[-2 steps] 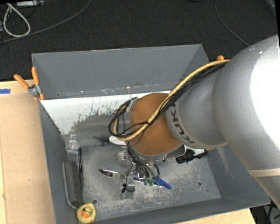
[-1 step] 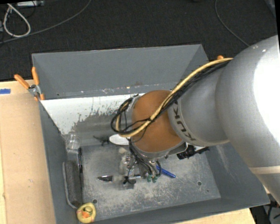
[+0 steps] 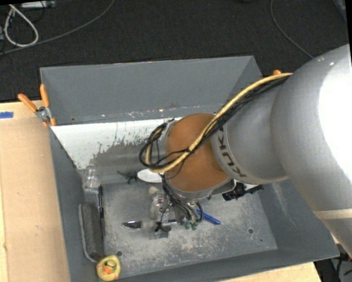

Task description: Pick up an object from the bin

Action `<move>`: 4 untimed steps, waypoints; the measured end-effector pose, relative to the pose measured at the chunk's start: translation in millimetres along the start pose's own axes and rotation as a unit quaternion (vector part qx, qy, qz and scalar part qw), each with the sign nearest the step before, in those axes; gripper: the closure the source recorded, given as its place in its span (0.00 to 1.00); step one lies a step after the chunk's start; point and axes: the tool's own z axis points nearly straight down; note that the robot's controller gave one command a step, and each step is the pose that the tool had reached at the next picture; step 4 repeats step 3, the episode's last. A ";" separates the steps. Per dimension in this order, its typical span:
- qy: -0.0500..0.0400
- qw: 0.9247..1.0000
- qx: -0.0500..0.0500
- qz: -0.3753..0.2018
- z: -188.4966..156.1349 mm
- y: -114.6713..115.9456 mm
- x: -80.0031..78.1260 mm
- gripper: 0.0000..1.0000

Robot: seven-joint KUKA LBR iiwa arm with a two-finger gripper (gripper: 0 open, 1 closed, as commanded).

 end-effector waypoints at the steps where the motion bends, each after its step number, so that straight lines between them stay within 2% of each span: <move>1: 0.000 1.000 0.000 0.001 -1.6 -0.1 0.3 1.00; 2: 0.006 1.000 0.002 0.001 -19.8 -1.1 3.7 1.00; 3: 0.001 1.000 0.000 0.002 -55.4 -0.2 0.6 1.00; 4: 0.001 1.000 0.000 0.002 -55.4 -0.2 0.6 1.00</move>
Offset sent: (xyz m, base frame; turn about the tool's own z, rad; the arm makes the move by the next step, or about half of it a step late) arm -0.0001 0.0002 0.1021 0.0010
